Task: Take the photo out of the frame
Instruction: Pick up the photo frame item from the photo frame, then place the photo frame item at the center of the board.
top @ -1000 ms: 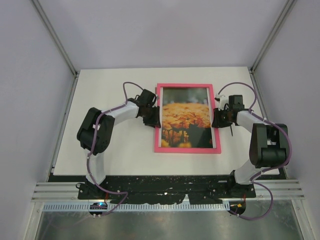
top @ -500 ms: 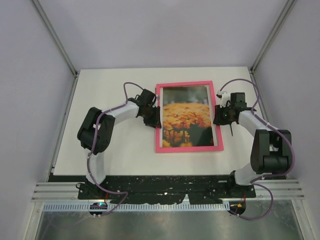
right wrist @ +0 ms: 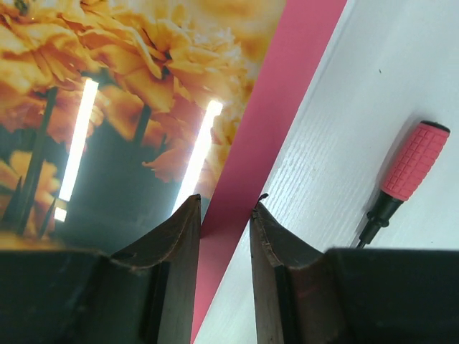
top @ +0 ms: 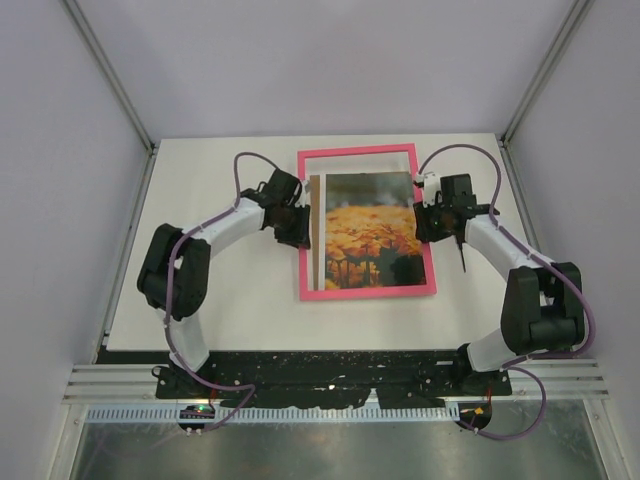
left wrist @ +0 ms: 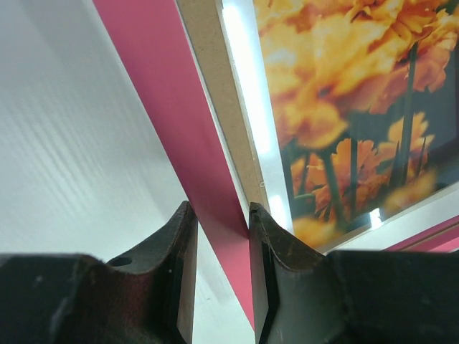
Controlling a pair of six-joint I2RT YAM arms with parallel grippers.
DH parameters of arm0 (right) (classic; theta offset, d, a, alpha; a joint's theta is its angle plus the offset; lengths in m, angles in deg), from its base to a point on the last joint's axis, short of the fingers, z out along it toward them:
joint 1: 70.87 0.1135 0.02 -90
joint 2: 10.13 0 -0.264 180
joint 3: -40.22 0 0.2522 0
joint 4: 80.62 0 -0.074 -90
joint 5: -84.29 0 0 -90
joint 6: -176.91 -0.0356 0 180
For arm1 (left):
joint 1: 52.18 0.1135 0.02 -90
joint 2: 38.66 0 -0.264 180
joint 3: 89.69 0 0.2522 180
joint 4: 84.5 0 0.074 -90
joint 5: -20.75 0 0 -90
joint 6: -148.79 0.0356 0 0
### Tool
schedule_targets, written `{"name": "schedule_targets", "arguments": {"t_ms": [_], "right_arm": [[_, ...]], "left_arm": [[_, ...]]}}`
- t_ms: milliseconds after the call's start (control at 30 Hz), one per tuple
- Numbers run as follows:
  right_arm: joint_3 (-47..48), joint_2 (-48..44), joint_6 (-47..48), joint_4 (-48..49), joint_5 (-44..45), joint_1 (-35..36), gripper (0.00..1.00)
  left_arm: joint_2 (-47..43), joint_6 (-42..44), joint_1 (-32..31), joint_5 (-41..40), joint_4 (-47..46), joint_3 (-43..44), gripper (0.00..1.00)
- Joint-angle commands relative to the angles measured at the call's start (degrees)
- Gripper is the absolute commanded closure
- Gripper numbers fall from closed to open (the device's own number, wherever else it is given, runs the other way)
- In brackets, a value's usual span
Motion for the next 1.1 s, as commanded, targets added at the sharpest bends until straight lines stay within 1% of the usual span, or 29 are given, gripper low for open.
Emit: {"name": "schedule_targets", "arguments": {"t_ms": [0, 67, 133, 267, 367, 567, 600, 767, 833, 933, 967, 1067], "right_arm": [[4.7, -0.9, 3.9, -1.5, -5.8, 5.1, 0.92], [6.1, -0.2, 4.2, -3.0, -6.0, 6.8, 0.92], [6.9, 0.5, 4.1, -3.0, -6.1, 8.7, 0.92], [9.4, 2.8, 4.0, -2.9, -6.2, 12.4, 0.92], [11.5, 6.4, 3.4, -2.9, -6.6, 15.9, 0.92], [18.1, 15.2, 0.6, -5.1, -9.4, 21.4, 0.92], [19.8, 16.1, 0.3, -5.2, -10.1, 22.1, 0.92], [27.1, 23.3, -1.3, -7.1, -13.1, 25.8, 0.92], [30.4, 25.2, -1.7, -7.2, -13.6, 27.4, 0.92], [34.2, 28.8, -2.5, -8.0, -14.1, 30.1, 0.92], [36.1, 29.5, -2.8, -8.3, -14.1, 30.7, 0.92], [39.3, 32.7, -3.7, -9.1, -14.9, 33.4, 0.92]], "left_arm": [[-5.9, 8.8, 0.8, 1.6, -3.5, 2.8, 1.00], [-7.0, 12.9, 2.7, 0.2, -4.3, 1.3, 1.00], [-7.3, 15.2, 5.1, 1.3, -3.7, 0.8, 1.00], [-7.5, 17.0, 11.1, 6.0, 0.7, 0.5, 1.00], [-9.2, 18.9, 14.2, 6.7, 3.3, -0.7, 1.00], [-12.8, 22.5, 19.2, 3.6, 7.4, -4.7, 1.00], [-13.3, 24.4, 20.4, 3.5, 7.7, -5.1, 1.00], [-15.4, 26.2, 26.2, 1.1, 9.5, -6.8, 1.00], [-15.7, 27.2, 27.4, -1.5, 9.5, -7.2, 1.00], [-15.6, 28.4, 29.0, -3.6, 9.4, -7.8, 1.00], [-15.3, 28.6, 30.9, -4.1, 9.6, -7.8, 1.00], [-14.4, 29.1, 32.6, -6.2, 10.0, -6.8, 1.00]]}}
